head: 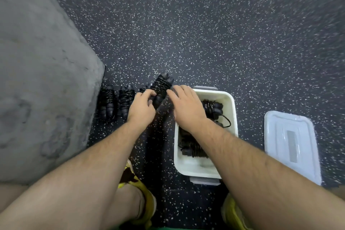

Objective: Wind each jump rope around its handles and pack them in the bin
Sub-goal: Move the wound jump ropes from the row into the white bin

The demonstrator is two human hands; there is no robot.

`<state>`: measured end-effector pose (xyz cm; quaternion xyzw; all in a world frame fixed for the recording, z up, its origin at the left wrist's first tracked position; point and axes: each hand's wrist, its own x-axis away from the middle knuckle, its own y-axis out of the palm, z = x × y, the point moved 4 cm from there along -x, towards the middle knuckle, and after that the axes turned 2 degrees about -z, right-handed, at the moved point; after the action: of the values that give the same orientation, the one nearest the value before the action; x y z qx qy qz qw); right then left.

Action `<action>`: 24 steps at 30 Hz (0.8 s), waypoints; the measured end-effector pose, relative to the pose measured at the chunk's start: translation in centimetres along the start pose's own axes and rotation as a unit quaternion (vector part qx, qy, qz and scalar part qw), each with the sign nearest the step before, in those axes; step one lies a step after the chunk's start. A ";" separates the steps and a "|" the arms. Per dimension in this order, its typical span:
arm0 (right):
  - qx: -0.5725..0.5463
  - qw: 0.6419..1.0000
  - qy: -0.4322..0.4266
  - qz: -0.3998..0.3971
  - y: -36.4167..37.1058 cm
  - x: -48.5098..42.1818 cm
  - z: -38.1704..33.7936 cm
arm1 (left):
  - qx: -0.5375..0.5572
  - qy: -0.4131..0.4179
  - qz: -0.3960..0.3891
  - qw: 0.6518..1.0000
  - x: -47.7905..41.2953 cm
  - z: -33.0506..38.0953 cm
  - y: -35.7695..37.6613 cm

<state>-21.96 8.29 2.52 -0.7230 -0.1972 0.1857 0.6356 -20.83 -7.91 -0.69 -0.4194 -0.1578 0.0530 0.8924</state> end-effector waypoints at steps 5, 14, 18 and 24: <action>0.013 0.998 -0.026 0.051 -5.2 1.4 0.8 | 0.017 0.050 -0.018 0.998 2.8 3.6 -4.4; 0.023 0.993 -0.019 -0.114 -6.8 10.9 2.9 | 0.010 0.116 -0.216 0.969 9.5 7.8 0.0; 0.007 0.985 0.014 -0.171 -3.5 15.6 3.7 | -0.036 0.128 -0.265 0.955 12.1 8.3 4.1; -0.022 0.977 0.035 -0.210 -0.1 17.0 4.2 | -0.141 0.191 -0.281 0.930 13.4 9.0 7.2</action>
<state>-9.63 20.69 1.77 -0.6850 -0.3262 0.0183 0.6512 -10.81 6.38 2.37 -0.4812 -0.1014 -0.3040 0.8159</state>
